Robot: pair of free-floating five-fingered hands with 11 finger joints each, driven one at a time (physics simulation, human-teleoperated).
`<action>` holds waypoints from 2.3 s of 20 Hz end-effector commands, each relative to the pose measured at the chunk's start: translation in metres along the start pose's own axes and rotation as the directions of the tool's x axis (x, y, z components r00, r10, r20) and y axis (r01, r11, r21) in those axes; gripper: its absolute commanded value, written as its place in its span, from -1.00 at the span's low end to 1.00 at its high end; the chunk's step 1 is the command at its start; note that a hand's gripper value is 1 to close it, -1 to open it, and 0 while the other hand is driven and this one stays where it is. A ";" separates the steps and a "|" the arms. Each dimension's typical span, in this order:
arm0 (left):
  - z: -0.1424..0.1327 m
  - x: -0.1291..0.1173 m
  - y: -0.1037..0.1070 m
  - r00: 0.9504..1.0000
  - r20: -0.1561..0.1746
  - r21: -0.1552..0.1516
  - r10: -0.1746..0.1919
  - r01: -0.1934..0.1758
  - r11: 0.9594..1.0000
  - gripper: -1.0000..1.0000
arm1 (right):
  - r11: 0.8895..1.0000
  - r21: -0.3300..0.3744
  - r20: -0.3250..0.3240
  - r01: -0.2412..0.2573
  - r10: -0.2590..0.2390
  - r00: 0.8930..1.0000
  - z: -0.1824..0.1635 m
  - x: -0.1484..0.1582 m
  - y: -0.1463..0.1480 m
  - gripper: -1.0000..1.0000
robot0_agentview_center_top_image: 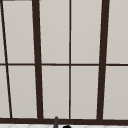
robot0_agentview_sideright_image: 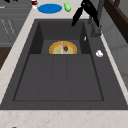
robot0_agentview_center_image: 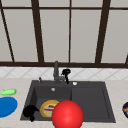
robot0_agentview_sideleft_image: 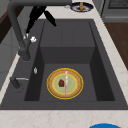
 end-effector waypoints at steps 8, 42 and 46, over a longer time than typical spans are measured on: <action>0.000 0.000 0.000 1.000 0.000 0.000 0.000 0.000 1.000 0.00 | 0.967 0.253 -0.018 0.041 -0.038 0.999 -0.050 -0.013 -0.021 -1.00; 0.000 0.000 0.000 1.000 0.000 0.000 0.000 0.000 1.000 0.00 | 0.955 -0.259 -0.106 -0.143 0.119 0.987 0.044 0.007 -0.009 -1.00; 0.000 0.000 0.000 1.000 0.000 0.000 0.000 0.000 1.000 0.00 | 0.973 -0.179 -0.070 -0.146 0.136 0.988 0.026 0.010 -0.018 -1.00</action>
